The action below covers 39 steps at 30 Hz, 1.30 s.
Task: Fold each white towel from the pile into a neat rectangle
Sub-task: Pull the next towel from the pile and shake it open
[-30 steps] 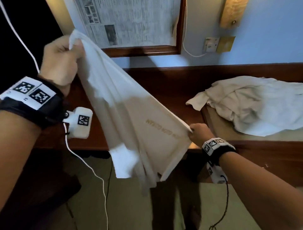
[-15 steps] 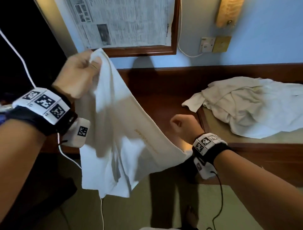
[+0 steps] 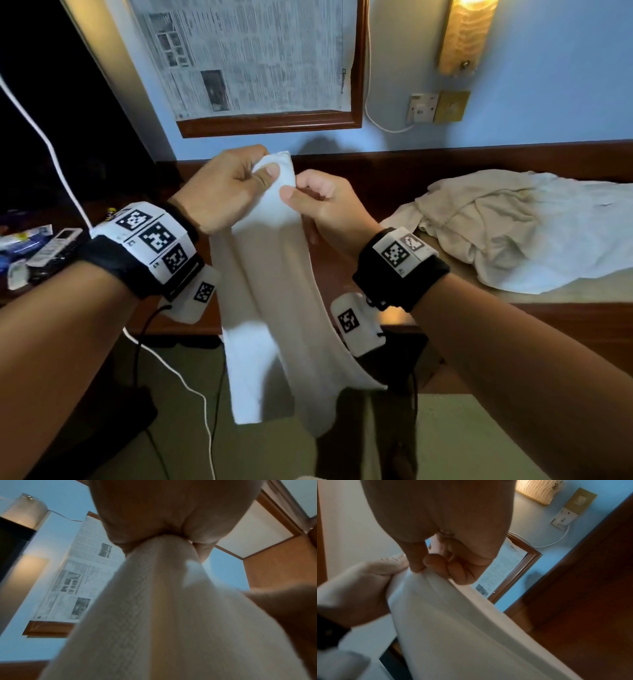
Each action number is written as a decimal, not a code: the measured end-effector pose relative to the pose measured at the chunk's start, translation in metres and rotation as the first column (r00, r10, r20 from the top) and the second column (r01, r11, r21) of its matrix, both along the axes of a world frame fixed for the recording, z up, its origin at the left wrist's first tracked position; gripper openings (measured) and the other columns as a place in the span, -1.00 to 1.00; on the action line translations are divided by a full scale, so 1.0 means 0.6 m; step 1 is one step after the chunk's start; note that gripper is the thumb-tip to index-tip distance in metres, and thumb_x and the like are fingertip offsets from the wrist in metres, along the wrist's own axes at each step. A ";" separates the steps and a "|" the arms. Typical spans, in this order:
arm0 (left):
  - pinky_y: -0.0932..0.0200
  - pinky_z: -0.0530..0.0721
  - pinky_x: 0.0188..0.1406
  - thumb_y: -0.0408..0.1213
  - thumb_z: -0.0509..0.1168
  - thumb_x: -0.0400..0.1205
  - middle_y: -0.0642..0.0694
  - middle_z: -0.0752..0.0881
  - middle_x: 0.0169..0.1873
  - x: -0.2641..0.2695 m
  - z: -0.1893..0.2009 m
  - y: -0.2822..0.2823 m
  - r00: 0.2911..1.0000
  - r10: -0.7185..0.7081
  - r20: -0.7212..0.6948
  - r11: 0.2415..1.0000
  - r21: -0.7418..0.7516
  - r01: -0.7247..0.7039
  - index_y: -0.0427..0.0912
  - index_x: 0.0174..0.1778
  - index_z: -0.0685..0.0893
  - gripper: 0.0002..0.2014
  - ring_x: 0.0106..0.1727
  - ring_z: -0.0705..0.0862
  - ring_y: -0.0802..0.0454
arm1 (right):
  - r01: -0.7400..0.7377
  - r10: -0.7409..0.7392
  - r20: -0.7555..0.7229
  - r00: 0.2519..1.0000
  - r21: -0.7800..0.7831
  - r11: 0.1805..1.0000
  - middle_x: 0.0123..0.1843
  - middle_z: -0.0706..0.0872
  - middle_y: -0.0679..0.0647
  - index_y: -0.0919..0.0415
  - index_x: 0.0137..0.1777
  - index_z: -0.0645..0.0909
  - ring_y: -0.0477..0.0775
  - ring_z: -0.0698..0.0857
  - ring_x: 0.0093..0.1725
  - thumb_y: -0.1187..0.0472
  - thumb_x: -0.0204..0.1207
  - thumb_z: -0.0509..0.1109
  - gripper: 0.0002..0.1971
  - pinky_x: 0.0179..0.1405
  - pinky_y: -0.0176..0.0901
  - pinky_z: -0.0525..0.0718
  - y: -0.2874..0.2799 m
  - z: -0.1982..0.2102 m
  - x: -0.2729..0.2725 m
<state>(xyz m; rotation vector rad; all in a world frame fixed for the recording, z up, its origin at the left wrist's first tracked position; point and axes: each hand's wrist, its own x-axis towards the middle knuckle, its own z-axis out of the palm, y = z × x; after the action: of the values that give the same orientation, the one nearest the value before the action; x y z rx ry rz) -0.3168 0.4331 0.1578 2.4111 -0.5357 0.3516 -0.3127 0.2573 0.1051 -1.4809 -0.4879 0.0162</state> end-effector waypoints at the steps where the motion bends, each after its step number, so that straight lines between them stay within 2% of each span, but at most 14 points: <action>1: 0.08 0.44 -0.32 -0.04 0.17 0.74 -0.23 0.54 -0.38 0.001 0.000 0.004 1.000 0.023 0.007 1.000 0.008 -0.023 -0.23 -0.25 0.52 -0.64 -0.37 0.48 0.08 | -0.041 0.041 -0.017 0.999 -0.034 0.999 -0.40 0.53 0.24 0.66 -0.06 0.51 -0.10 0.47 -0.60 0.32 0.65 0.39 -0.70 -0.63 -0.30 0.43 -0.001 -0.016 -0.002; 5: 0.25 0.32 -0.48 -0.18 0.19 0.81 -0.02 0.39 -0.46 0.008 -0.001 0.032 0.991 0.122 0.052 0.991 -0.064 -0.119 -0.09 -0.39 0.34 -0.59 -0.52 0.34 0.21 | -0.135 0.108 -0.085 0.990 -0.439 0.888 -0.22 0.78 0.24 0.31 -0.09 0.70 0.04 0.68 -0.30 0.10 0.62 0.42 -0.76 -0.30 0.02 0.68 -0.041 -0.138 -0.007; 9: 0.10 0.33 -0.40 0.03 0.23 0.73 0.12 0.48 -0.57 0.017 -0.011 0.084 0.982 0.187 0.016 0.960 -0.217 -0.179 -0.21 -0.37 0.41 -0.55 -0.49 0.38 0.13 | -0.097 -0.063 -0.179 0.982 -0.760 0.643 -0.42 0.61 -0.06 0.07 -0.34 0.60 -0.20 0.55 -0.49 0.06 0.67 0.37 -0.68 -0.40 -0.26 0.54 -0.141 -0.267 -0.022; 12: 0.13 0.32 -0.45 0.11 0.28 0.67 0.14 0.51 -0.61 0.026 -0.022 0.115 0.973 0.229 -0.018 0.919 -0.325 -0.223 -0.20 -0.37 0.47 -0.54 -0.47 0.40 0.10 | -0.096 -0.210 -0.261 0.942 -0.811 0.577 -0.41 0.62 -0.03 0.06 -0.38 0.59 -0.03 0.60 -0.38 0.06 0.65 0.40 -0.66 -0.26 -0.13 0.55 -0.219 -0.339 -0.036; 15: 0.11 0.34 -0.42 0.31 0.36 0.58 0.17 0.49 -0.57 0.042 -0.024 0.138 0.952 0.305 -0.025 0.854 -0.434 -0.286 -0.03 -0.39 0.42 -0.49 -0.45 0.42 0.20 | -0.108 -0.359 -0.299 0.884 -0.878 0.466 -0.23 0.77 0.10 0.07 -0.28 0.63 0.11 0.74 -0.20 0.06 0.65 0.39 -0.74 -0.17 -0.08 0.65 -0.290 -0.383 -0.050; 19: 0.28 0.43 -0.39 0.57 0.34 0.33 0.27 0.61 -0.55 0.055 -0.027 0.164 0.946 0.312 -0.094 0.817 -0.481 -0.317 0.25 -0.37 0.71 -0.54 -0.50 0.52 0.35 | -0.114 -0.575 -0.238 0.783 -0.963 0.243 0.07 0.79 0.22 0.09 -0.07 0.71 0.28 0.74 0.14 0.19 0.63 0.35 -0.89 0.06 -0.07 0.63 -0.368 -0.412 -0.071; 20: 0.33 0.41 -0.45 0.56 0.34 0.34 0.30 0.61 -0.58 0.045 -0.022 0.144 0.946 0.306 -0.108 0.814 -0.485 -0.318 0.24 -0.37 0.73 -0.55 -0.52 0.52 0.35 | -0.122 -0.599 -0.225 0.769 -0.970 0.208 0.12 0.79 0.24 0.13 0.01 0.74 0.30 0.73 0.18 0.23 0.62 0.33 -0.86 0.08 -0.08 0.63 -0.373 -0.412 -0.074; 22: 0.39 0.39 -0.56 0.20 0.33 0.66 0.27 0.59 -0.64 0.034 -0.025 0.109 0.957 0.268 -0.109 0.855 -0.430 -0.289 0.01 -0.38 0.64 -0.60 -0.59 0.50 0.32 | -0.123 -0.593 -0.209 0.777 -0.976 0.182 0.24 0.75 0.26 0.19 0.24 0.73 0.30 0.70 0.27 0.30 0.60 0.30 -0.72 0.19 -0.07 0.63 -0.357 -0.400 -0.070; 24: 0.36 0.40 -0.58 -0.13 0.26 0.77 0.21 0.55 -0.66 0.032 -0.040 0.069 0.970 0.213 -0.119 0.915 -0.323 -0.240 -0.05 -0.37 0.50 -0.64 -0.62 0.46 0.28 | -0.040 -0.546 -0.183 0.817 -0.964 0.264 0.36 0.70 0.23 0.20 0.41 0.64 0.25 0.66 0.35 0.30 0.59 0.33 -0.62 0.33 -0.04 0.61 -0.313 -0.368 -0.054; 28: 0.07 0.48 -0.25 -0.05 0.25 0.73 -0.10 0.58 -0.36 0.019 -0.067 -0.007 0.984 0.023 -0.179 0.992 -0.121 -0.045 -0.33 -0.24 0.56 -0.61 -0.32 0.52 0.01 | 0.194 -0.311 -0.033 0.950 -0.717 0.669 0.28 0.74 0.05 0.14 0.42 0.63 -0.04 0.74 0.07 0.24 0.57 0.44 -0.60 0.14 -0.17 0.63 -0.186 -0.236 -0.016; 31: 0.03 0.51 -0.24 -0.14 0.21 0.80 -0.05 0.59 -0.30 0.011 -0.087 -0.052 0.973 -0.013 -0.229 1.000 -0.017 0.010 -0.14 -0.21 0.56 -0.72 -0.28 0.54 0.02 | 0.047 -0.060 -0.024 0.998 -0.355 0.934 0.23 0.73 0.05 0.24 0.44 0.59 -0.14 0.75 0.04 0.32 0.60 0.44 -0.60 0.07 -0.25 0.70 -0.109 -0.115 -0.008; 35: 0.03 0.46 -0.26 -0.02 0.20 0.69 0.04 0.57 -0.33 0.006 -0.093 -0.059 0.980 -0.032 -0.197 0.997 -0.069 0.019 -0.04 -0.25 0.54 -0.75 -0.32 0.50 0.10 | 0.030 -0.004 0.107 0.994 -0.248 0.968 0.08 0.75 0.38 0.46 0.18 0.68 0.04 0.72 0.01 0.28 0.61 0.44 -0.75 0.03 -0.03 0.71 -0.080 -0.047 0.012; 37: 0.04 0.44 -0.26 0.02 0.17 0.61 0.05 0.57 -0.35 0.005 -0.088 -0.056 0.981 -0.025 -0.193 0.993 -0.117 0.002 -0.10 -0.26 0.57 -0.72 -0.31 0.50 0.11 | 0.048 -0.019 0.108 0.994 -0.270 0.962 -0.02 0.74 0.38 0.41 0.06 0.70 0.08 0.69 -0.07 0.11 0.57 0.46 -0.69 -0.02 0.17 0.70 -0.078 -0.040 0.018; 39: 0.05 0.46 -0.23 0.00 0.17 0.57 0.05 0.58 -0.36 0.002 -0.081 -0.054 0.982 -0.014 -0.186 0.985 -0.171 -0.019 -0.14 -0.25 0.60 -0.72 -0.29 0.51 0.10 | 0.041 -0.005 0.124 0.992 -0.295 0.955 -0.15 0.73 0.23 0.35 -0.03 0.68 -0.01 0.66 -0.15 0.10 0.55 0.47 -0.73 -0.12 0.04 0.66 -0.071 -0.032 0.024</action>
<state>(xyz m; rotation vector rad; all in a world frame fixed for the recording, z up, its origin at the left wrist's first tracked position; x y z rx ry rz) -0.3153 0.4007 0.1093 2.2479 -0.4010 0.1627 -0.2982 0.2148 0.0857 -1.7910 -0.5857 -0.0203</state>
